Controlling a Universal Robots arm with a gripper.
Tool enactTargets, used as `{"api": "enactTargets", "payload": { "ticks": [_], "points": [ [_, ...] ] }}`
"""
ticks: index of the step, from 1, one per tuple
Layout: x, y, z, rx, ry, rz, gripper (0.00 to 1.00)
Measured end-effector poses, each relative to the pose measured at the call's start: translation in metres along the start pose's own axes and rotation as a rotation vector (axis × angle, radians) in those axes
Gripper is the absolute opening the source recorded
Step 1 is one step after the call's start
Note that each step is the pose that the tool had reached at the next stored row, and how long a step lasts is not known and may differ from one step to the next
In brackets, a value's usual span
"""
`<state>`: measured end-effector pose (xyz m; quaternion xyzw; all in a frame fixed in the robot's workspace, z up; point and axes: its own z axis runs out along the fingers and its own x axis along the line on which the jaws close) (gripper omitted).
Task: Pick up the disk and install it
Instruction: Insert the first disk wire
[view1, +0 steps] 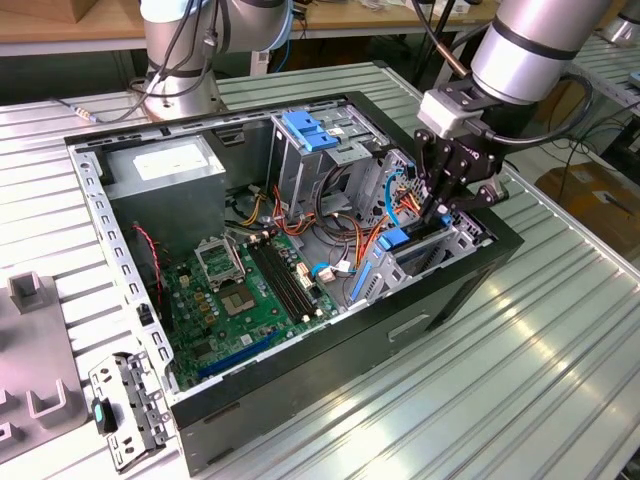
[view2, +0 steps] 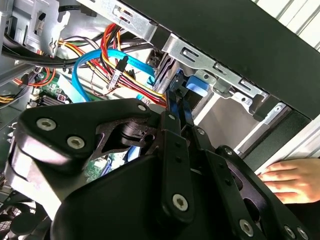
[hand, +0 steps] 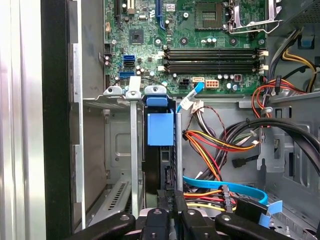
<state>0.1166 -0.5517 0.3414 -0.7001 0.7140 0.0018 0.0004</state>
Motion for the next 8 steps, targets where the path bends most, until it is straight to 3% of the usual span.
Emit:
{"api": "enactTargets", "payload": {
  "ticks": [6,8],
  "points": [
    [0.0,0.0,0.0002,-0.0009,-0.0007,0.0,0.16],
    [-0.0001,0.0,-0.0028,-0.0008,0.0001,0.0,0.24]
  ]
}}
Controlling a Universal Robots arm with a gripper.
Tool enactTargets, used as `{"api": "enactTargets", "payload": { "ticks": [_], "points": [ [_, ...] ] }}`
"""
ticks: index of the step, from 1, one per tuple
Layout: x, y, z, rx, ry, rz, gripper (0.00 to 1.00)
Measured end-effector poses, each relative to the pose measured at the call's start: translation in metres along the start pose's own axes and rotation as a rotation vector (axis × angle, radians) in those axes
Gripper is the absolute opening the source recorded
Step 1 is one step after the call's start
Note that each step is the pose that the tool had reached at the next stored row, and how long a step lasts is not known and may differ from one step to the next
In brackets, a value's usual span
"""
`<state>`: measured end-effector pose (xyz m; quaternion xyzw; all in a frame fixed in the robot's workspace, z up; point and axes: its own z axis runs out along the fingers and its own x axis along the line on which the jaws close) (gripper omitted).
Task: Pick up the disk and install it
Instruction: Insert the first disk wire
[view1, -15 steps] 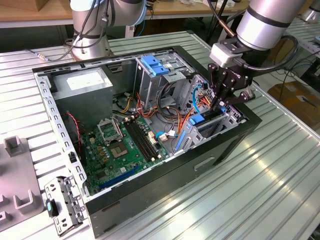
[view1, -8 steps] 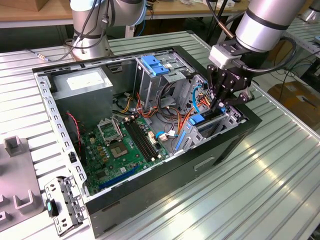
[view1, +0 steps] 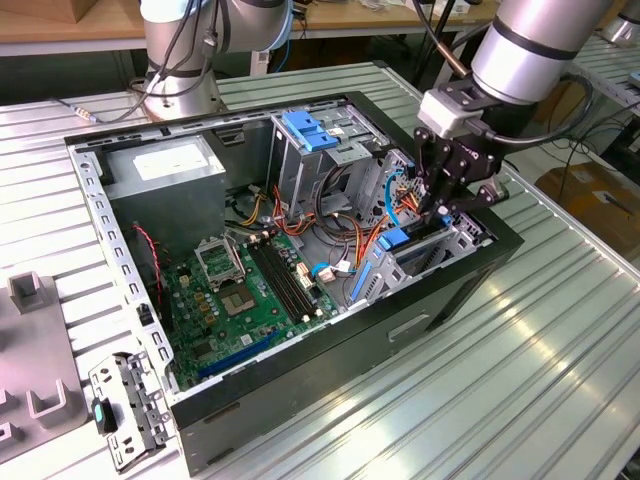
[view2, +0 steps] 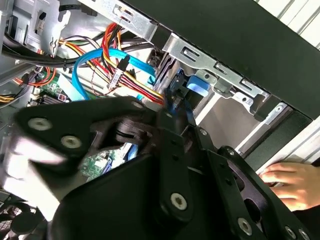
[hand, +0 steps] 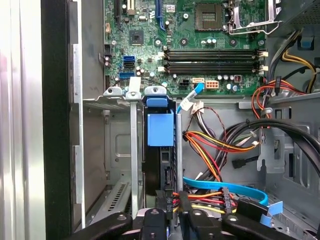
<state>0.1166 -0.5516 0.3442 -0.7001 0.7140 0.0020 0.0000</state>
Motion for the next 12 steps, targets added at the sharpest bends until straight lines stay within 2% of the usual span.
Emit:
{"api": "enactTargets", "payload": {
  "ticks": [3,4,8,10,12],
  "points": [
    [-0.0003,0.0,-0.009,0.0001,0.0001,0.0,0.24],
    [-0.0003,0.0,-0.0101,0.0004,0.0001,0.0,0.24],
    [-0.0004,0.0001,-0.0102,0.0007,0.0002,0.0,0.22],
    [-0.0004,0.0001,-0.0103,0.0007,0.0002,0.0,0.11],
    [-0.0004,0.0001,-0.0102,0.0007,0.0001,0.0,0.11]
  ]
}}
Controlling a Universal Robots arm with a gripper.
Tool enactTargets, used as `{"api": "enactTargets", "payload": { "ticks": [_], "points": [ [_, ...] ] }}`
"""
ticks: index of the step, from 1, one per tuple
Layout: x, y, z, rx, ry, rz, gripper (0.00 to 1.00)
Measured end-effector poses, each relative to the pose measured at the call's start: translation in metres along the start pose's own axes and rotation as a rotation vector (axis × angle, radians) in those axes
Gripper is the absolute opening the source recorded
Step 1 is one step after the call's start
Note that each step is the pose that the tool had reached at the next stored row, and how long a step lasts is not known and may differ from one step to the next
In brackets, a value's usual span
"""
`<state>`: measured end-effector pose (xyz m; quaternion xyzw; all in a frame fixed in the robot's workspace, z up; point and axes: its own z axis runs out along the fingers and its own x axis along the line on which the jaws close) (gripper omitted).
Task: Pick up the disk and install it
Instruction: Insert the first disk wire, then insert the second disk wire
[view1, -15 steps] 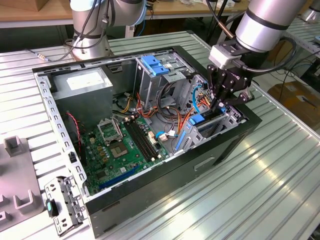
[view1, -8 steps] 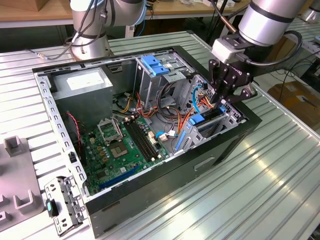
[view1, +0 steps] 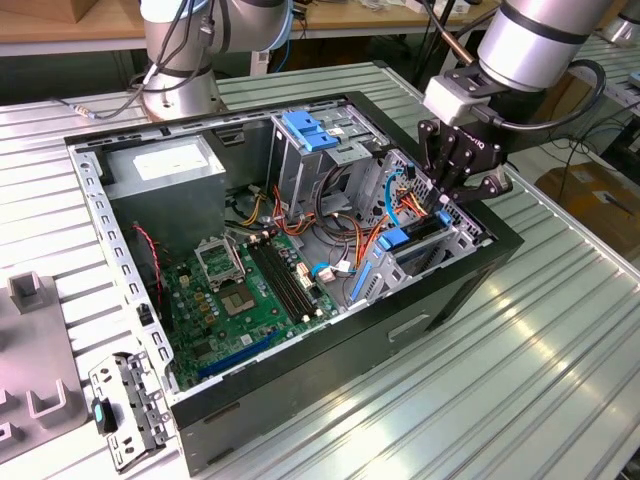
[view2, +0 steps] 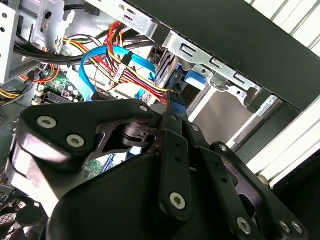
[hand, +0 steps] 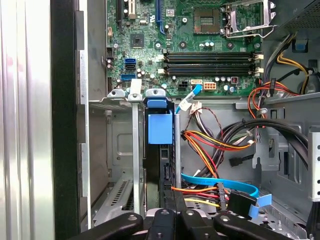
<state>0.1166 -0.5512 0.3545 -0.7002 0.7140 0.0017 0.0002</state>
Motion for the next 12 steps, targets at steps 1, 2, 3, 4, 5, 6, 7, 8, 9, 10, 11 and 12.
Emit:
{"api": "enactTargets", "payload": {
  "ticks": [1,2,3,4,5,6,7,8,9,10,11,12],
  "points": [
    [0.0,0.0,0.0,0.0,0.0001,0.0,0.11],
    [0.0,0.0,0.0,0.0,0.0,0.0,0.11],
    [0.0,0.0,0.0,0.0,0.0,0.0,0.11],
    [-0.0001,0.0,0.0,0.0,0.0,0.0,0.11],
    [-0.0001,0.0,0.0,0.0,0.0,0.0,0.11],
    [-0.0001,0.0,0.0,0.0,0.0,0.0,0.11],
    [-0.0001,0.0,0.0,0.0,0.0001,0.0,0.11],
    [-0.0001,0.0,0.0,0.0,0.0001,0.0,0.11],
    [-0.0001,0.0,0.0,0.0,0.0,0.0,0.11],
    [-0.0002,0.0,0.0,0.0,0.0,0.0,0.11],
    [-0.0002,0.0,0.0,0.0,0.0001,0.0,0.11],
    [-0.0002,0.0,0.0,0.0,0.0001,0.0,0.11]
  ]
}}
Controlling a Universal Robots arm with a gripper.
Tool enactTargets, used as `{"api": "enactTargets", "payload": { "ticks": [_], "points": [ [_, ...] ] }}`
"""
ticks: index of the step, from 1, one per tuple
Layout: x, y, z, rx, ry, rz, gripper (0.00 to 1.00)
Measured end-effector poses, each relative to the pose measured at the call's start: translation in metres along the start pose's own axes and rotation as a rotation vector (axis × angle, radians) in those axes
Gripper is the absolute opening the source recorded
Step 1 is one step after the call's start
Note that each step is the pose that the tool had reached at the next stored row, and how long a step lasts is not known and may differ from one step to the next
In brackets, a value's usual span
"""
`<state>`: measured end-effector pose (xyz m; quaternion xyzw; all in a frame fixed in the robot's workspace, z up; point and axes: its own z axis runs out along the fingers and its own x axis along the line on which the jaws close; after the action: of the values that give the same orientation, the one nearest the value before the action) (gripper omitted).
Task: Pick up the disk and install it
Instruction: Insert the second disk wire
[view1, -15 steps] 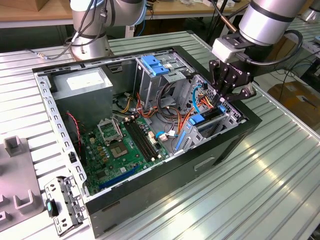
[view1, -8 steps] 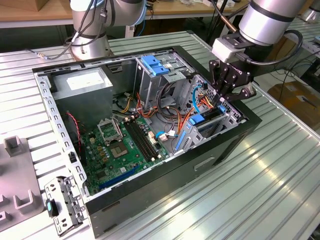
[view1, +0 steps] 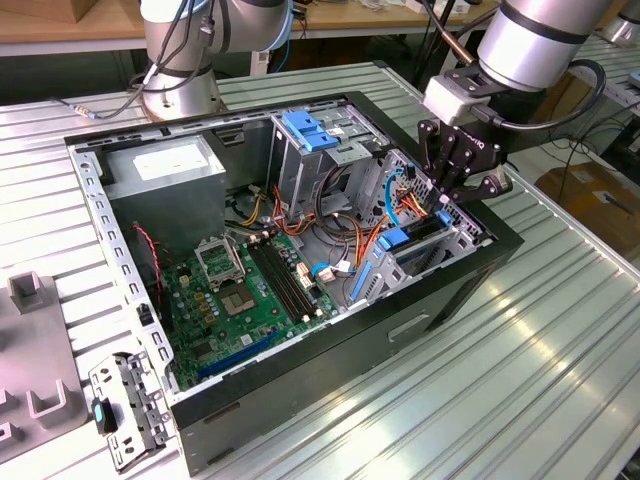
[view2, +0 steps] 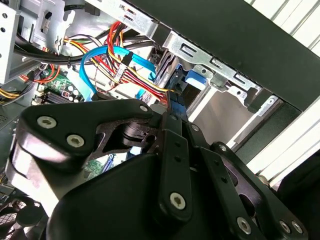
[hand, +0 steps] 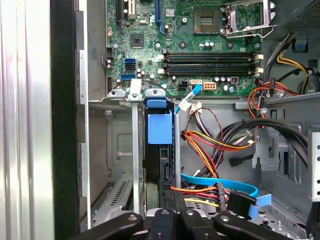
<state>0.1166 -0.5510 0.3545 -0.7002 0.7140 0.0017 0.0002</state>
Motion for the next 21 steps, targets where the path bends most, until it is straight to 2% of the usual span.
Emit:
{"api": "enactTargets", "payload": {
  "ticks": [4,10,15,19,21],
  "points": [
    [-0.0001,0.0019,0.0,0.0,-0.0002,0.0,0.11],
    [0.0003,0.0162,0.0001,-0.0001,-0.0015,0.0,0.11],
    [0.0003,0.0166,0.0,0.0,-0.0014,0.0,0.11],
    [0.0002,0.0166,-0.0103,0.0,-0.0014,0.0,0.11],
    [0.0002,0.0166,-0.0205,0.0,-0.0013,0.0,0.11]
  ]
}}
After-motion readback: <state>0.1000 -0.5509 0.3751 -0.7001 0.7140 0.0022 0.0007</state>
